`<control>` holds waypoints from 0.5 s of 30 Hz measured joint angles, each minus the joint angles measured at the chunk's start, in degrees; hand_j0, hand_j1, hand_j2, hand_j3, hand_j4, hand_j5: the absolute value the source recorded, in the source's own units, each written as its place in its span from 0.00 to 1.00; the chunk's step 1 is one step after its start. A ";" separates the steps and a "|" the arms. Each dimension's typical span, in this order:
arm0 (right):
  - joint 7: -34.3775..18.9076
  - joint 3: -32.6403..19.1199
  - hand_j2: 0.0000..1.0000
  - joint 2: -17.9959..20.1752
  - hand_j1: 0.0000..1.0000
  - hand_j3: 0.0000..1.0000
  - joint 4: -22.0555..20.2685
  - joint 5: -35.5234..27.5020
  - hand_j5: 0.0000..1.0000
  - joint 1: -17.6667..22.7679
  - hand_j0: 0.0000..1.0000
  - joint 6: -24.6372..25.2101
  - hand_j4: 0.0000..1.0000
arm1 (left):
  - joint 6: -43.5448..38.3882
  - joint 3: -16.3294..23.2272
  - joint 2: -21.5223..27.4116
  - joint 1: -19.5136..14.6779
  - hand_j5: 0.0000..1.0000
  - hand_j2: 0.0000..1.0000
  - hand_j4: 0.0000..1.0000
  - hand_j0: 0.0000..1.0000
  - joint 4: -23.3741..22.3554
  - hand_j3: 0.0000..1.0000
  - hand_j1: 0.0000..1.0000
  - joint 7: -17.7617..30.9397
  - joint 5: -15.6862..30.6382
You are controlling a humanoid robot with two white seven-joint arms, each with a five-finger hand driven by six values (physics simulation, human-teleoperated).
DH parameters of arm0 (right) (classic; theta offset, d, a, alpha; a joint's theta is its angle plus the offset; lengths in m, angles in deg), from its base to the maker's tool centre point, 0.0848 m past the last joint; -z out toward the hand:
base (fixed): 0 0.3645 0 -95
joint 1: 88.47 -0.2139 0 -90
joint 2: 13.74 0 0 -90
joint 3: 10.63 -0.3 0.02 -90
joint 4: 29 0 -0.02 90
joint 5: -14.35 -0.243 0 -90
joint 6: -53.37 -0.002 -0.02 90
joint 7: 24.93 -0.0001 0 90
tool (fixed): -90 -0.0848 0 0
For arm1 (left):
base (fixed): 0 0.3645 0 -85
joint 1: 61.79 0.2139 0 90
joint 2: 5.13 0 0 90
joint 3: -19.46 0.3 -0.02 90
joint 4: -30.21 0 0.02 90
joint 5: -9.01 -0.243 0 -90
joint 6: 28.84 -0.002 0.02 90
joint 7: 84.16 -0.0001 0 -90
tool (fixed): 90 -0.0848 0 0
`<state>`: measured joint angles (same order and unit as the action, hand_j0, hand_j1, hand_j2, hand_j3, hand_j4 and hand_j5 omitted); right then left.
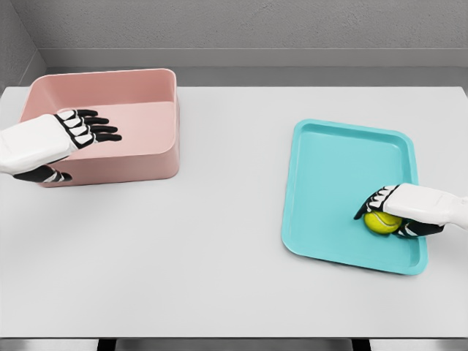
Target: Put the tennis from the blue tray into the pink basket with both arms
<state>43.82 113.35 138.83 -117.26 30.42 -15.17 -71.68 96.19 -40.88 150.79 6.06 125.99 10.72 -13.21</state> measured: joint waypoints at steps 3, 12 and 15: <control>0.00 -0.02 0.63 -0.01 0.63 0.63 0.07 0.06 0.63 0.00 0.63 -0.02 0.63 | 0.00 0.00 0.00 0.00 1.00 1.00 1.00 1.00 0.01 1.00 1.00 0.05 -0.03; 0.02 -0.49 0.51 -0.06 0.51 0.51 0.09 0.32 0.51 -0.09 0.51 -0.07 0.51 | 0.00 0.00 0.00 0.09 1.00 1.00 1.00 1.00 -0.02 1.00 1.00 0.07 -0.02; -0.01 -0.89 0.49 -0.09 0.49 0.49 -0.01 0.17 0.49 -0.26 0.49 -0.07 0.49 | 0.00 0.00 0.00 0.09 1.00 1.00 1.00 1.00 -0.01 1.00 1.00 0.08 -0.02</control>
<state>43.81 112.46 138.74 -117.27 30.59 -15.43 -71.75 96.19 -40.88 150.79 6.15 125.97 10.80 -13.22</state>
